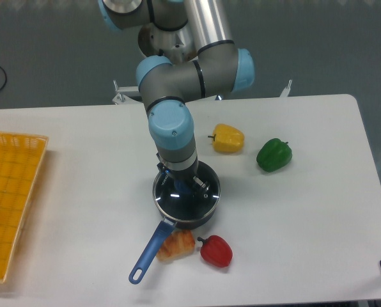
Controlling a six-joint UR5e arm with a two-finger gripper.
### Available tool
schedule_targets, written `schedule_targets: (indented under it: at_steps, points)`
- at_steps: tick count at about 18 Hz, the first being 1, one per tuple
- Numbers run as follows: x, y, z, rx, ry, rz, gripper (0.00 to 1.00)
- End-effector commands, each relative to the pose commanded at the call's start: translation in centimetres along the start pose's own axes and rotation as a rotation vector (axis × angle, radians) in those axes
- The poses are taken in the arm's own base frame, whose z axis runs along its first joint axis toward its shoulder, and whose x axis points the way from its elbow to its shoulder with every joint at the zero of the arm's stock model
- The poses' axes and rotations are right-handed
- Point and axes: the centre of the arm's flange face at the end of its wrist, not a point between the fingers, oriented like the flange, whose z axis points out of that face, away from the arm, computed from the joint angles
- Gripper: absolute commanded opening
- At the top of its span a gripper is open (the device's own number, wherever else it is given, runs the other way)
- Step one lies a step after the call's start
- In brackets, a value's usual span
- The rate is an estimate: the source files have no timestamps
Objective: Open the lid
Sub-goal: 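Close the gripper on the blue knob of the glass lid, then lift the glass lid up off the saucepan by its knob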
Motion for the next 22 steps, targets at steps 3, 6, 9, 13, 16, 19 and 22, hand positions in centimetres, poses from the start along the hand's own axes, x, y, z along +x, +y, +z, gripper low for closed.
schedule_targets:
  at_steps: [3,6,9,13,16,19,22]
  points:
    - [0.0,0.0,0.0,0.0,0.0,0.0,0.59]
    - [0.04,0.04,0.09,-0.003,0.002,-0.001,0.58]
    - [0.11,-0.03,0.08,-0.003,0.002,0.0,0.5]
    - [0.09,-0.05,0.17,-0.004,0.003,0.002,0.47]
    - [0.02,-0.01,0.02,0.001,0.002,0.002,0.44]
    - [-0.11,0.12,-0.56,0.008,-0.001,0.001,0.44]
    - [-0.14,0.11,-0.63,0.008,-0.002,0.001,0.42]
